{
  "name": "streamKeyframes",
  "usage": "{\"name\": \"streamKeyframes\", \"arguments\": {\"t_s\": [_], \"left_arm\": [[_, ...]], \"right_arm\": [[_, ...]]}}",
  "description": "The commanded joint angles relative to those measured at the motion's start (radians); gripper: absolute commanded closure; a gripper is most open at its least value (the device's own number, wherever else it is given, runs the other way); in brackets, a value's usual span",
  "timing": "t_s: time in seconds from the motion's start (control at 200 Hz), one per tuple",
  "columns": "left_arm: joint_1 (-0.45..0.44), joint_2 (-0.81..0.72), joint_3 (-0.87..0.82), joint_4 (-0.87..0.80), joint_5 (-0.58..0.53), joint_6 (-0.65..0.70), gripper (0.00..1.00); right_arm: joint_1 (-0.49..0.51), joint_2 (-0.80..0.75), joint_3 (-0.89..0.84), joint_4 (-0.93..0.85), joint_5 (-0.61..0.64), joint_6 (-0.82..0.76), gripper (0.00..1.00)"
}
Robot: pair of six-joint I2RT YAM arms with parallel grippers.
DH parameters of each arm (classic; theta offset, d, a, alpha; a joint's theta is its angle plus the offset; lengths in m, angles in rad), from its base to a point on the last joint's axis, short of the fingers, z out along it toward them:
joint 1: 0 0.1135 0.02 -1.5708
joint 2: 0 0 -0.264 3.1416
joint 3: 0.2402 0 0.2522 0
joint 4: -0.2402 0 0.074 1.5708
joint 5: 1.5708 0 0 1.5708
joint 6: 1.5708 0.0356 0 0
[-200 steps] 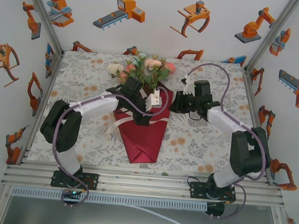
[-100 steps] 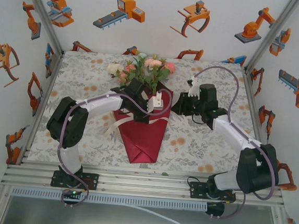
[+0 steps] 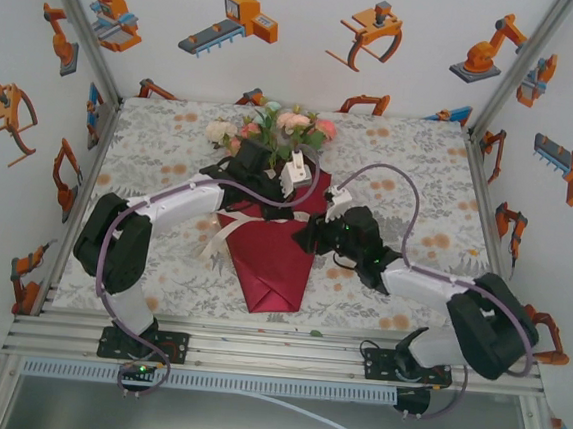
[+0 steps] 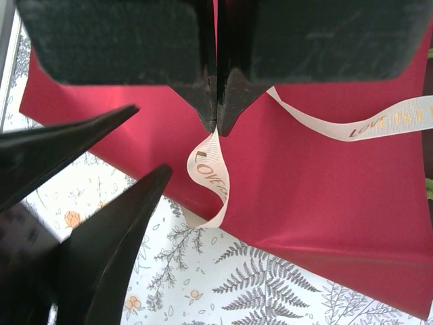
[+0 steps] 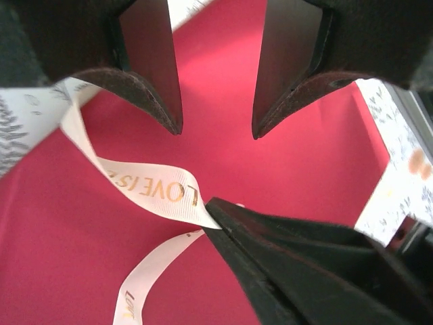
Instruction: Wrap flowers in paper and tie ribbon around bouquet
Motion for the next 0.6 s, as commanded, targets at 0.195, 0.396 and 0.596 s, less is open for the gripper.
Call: {"name": "streamKeyframes", "arguments": {"t_s": [0.195,0.396,0.596], "left_arm": [[0.009,0.008,0.014,0.093,-0.100,-0.175,0.98],[0.012,0.007,-0.003,0.145,-0.124,-0.248,0.96],[0.013,0.004,0.003,0.147,-0.140,-0.304,0.93]], "right_arm": [[0.056,0.234,0.020,0.363,0.289,0.592,0.54],[0.075,0.269,0.032,0.364,0.367,0.658,0.52],[0.075,0.342,0.077,0.381,0.367,0.711,0.52]]}}
